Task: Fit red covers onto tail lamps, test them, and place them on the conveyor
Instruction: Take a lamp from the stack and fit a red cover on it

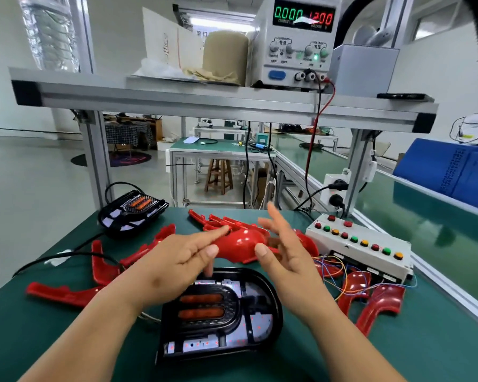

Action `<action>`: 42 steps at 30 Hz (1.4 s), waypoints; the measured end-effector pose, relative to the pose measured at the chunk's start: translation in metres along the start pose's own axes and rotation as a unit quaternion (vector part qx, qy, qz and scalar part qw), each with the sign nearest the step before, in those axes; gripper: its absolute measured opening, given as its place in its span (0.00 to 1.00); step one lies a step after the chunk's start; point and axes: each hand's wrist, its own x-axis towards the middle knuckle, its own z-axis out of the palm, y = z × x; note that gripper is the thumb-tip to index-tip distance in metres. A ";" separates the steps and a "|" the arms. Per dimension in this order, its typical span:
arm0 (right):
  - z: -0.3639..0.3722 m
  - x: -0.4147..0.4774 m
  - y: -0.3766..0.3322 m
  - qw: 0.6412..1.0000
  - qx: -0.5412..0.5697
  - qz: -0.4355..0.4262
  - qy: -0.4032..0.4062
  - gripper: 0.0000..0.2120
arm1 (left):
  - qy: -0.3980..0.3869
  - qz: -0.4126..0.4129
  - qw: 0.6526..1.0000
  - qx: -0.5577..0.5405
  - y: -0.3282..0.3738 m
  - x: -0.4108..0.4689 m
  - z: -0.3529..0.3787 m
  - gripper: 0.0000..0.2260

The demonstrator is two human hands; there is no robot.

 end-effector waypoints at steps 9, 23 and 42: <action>-0.004 0.010 -0.003 0.920 0.277 0.259 0.100 0.07 | 0.106 -0.064 0.991 -0.050 -0.007 -0.014 -0.010 0.14; 0.006 0.001 0.017 0.940 -0.271 0.205 -0.011 0.10 | 0.007 -0.133 0.986 0.100 -0.017 -0.029 -0.011 0.09; 0.003 -0.005 0.024 0.950 -0.076 0.291 -0.086 0.12 | 0.104 -0.247 0.918 -0.293 -0.024 -0.027 0.012 0.11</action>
